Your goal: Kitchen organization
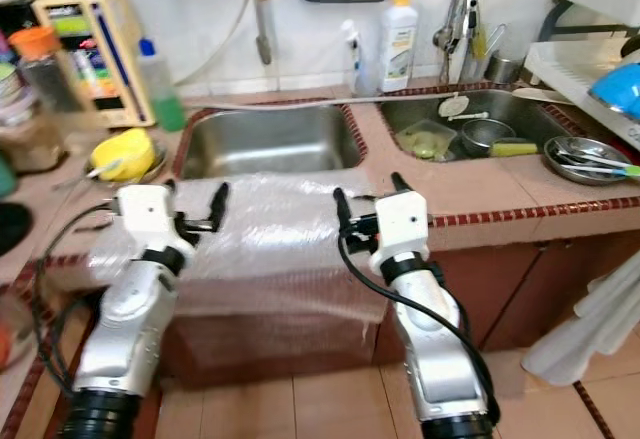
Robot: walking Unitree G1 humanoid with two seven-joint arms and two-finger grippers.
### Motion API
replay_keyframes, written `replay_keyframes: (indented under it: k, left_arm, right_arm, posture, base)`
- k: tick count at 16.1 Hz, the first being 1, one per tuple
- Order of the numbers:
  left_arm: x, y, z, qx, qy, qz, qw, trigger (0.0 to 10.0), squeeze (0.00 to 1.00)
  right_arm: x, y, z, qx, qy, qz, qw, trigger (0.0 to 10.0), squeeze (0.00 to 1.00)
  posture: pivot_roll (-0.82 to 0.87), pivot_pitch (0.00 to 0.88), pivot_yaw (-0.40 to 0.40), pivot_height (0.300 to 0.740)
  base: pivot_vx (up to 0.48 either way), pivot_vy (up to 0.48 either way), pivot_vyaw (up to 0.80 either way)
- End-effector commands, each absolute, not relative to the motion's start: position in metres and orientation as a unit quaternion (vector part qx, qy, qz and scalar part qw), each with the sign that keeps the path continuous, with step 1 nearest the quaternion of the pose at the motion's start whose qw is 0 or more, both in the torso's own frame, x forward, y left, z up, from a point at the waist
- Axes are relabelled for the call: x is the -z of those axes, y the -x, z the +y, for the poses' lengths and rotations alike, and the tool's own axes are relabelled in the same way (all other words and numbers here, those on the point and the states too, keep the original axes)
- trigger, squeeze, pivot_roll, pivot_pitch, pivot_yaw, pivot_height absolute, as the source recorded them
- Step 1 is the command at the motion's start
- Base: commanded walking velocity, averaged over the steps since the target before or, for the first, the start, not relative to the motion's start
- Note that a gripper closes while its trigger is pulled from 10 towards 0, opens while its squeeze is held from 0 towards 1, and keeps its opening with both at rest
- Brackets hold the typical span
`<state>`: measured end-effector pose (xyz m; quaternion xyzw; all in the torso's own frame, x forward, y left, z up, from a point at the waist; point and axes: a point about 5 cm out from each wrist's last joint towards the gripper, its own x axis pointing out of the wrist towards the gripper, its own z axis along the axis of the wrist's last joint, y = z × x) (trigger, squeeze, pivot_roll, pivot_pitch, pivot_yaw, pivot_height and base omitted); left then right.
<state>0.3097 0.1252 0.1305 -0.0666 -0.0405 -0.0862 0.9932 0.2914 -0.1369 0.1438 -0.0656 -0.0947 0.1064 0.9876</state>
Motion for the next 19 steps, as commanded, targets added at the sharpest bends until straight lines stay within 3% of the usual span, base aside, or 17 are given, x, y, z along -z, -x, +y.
replay_keyframes:
  k: [1,10,19]
  left_arm:
    - [-0.1336,-0.3107,0.1295,0.083,0.064,-0.046,0.993,10.0,0.00]
    - [-0.1331,-0.3113,0.1279,0.082,0.066,-0.042,0.994,10.0,0.00]
    - [-0.1319,-0.3114,0.1317,0.073,0.069,-0.038,0.994,10.0,0.00]
  right_arm:
    - [-0.1489,-0.2924,-0.1359,-0.102,0.061,-0.101,0.988,10.0,0.00]
    - [-0.1498,-0.2923,-0.1349,-0.103,0.064,-0.100,0.988,10.0,0.00]
    - [-0.1489,-0.2922,-0.1338,-0.107,0.067,-0.097,0.987,10.0,0.00]
  posture:
    - [0.04,0.000,0.052,0.740]
    - [0.04,0.000,0.051,0.740]
    - [0.05,0.000,0.048,0.740]
  base:
    - [0.000,0.000,0.00]
    - [0.000,0.000,0.00]
    - [0.000,-0.309,0.00]
